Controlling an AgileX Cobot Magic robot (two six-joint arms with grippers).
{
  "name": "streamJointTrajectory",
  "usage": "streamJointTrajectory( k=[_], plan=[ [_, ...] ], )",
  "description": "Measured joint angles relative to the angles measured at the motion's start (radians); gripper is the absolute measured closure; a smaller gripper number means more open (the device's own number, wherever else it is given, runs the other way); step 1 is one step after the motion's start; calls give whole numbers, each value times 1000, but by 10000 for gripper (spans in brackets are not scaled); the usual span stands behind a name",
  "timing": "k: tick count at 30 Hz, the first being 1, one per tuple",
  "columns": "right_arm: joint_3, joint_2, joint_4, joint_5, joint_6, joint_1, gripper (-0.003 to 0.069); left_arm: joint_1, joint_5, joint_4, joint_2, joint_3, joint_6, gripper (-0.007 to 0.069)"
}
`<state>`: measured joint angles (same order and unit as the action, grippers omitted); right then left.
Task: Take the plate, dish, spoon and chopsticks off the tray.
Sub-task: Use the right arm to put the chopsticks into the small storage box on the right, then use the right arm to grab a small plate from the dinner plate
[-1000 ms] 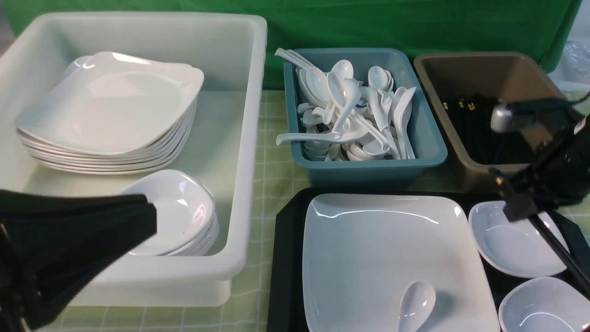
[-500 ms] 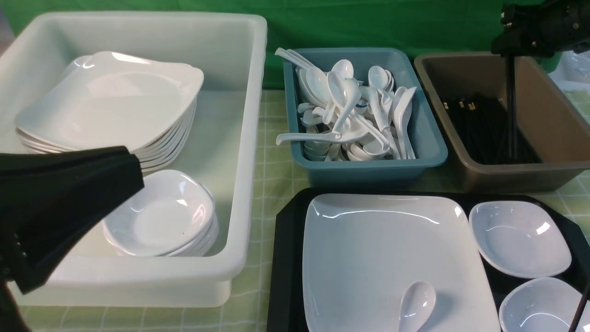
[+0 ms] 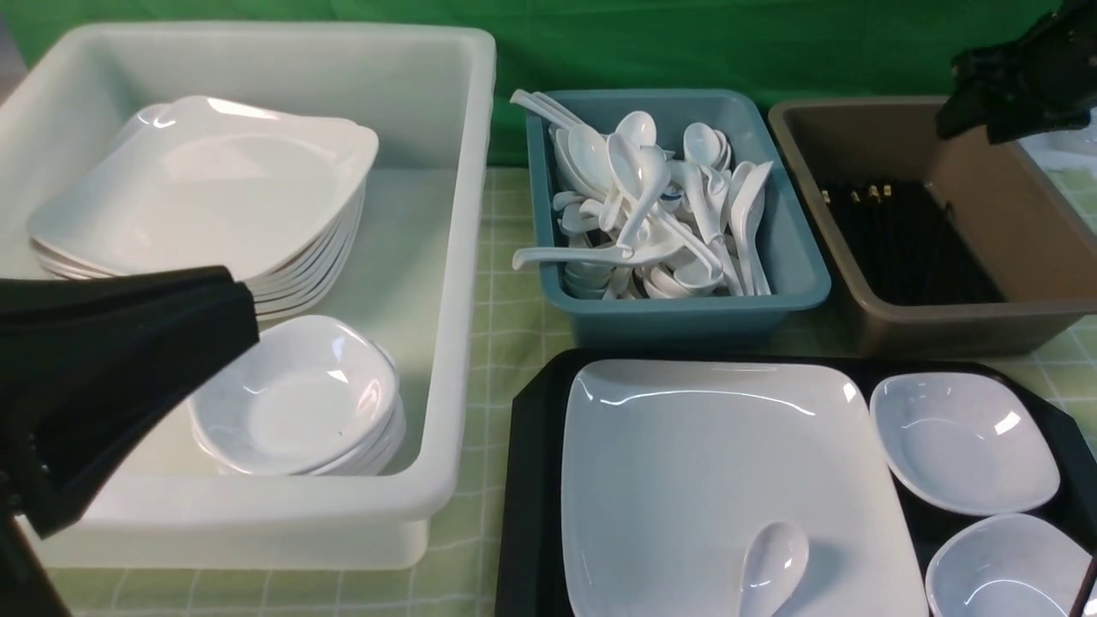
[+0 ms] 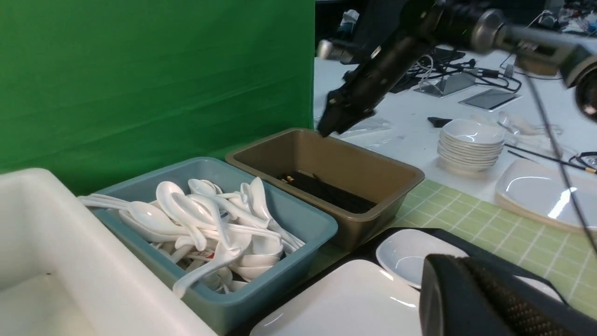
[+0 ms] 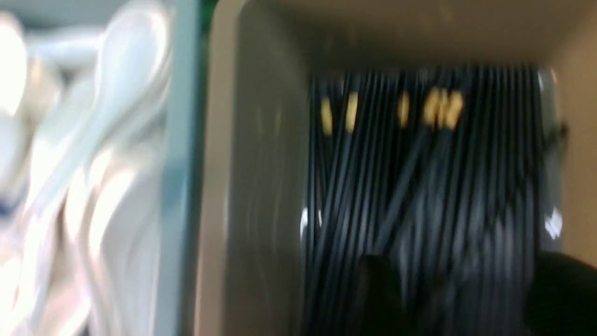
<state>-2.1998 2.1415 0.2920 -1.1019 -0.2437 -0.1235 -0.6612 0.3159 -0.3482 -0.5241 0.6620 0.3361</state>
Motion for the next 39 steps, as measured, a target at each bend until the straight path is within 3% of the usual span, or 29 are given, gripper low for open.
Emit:
streamJointTrajectory(
  k=[2,6,10,13,16,21,32,36,38,39],
  plan=[
    [10,-73,-41,-62,26,19,399,0,0,15,0,0,0,601],
    [148,-238,-138,-63,58,86,449,0,4,34,0,0,2,601],
    [534,-489,-292,-63,96,233,389,0,25,43,0,0,19,601],
    [831,-634,-321,-52,129,317,311,0,36,58,0,0,32,601],
    [1195,-738,-337,59,150,413,223,0,53,74,0,0,32,601],
    [1451,-744,-340,244,203,465,204,0,64,75,0,0,34,601],
    [1565,-650,-356,408,227,466,200,0,65,75,0,0,33,601],
    [1565,-646,-374,420,206,466,254,0,65,75,0,0,33,601],
    [1563,-646,-372,410,198,468,363,0,65,75,0,0,33,601],
    [1562,-646,-372,410,198,468,363,0,65,75,0,0,33,601]
  ],
)
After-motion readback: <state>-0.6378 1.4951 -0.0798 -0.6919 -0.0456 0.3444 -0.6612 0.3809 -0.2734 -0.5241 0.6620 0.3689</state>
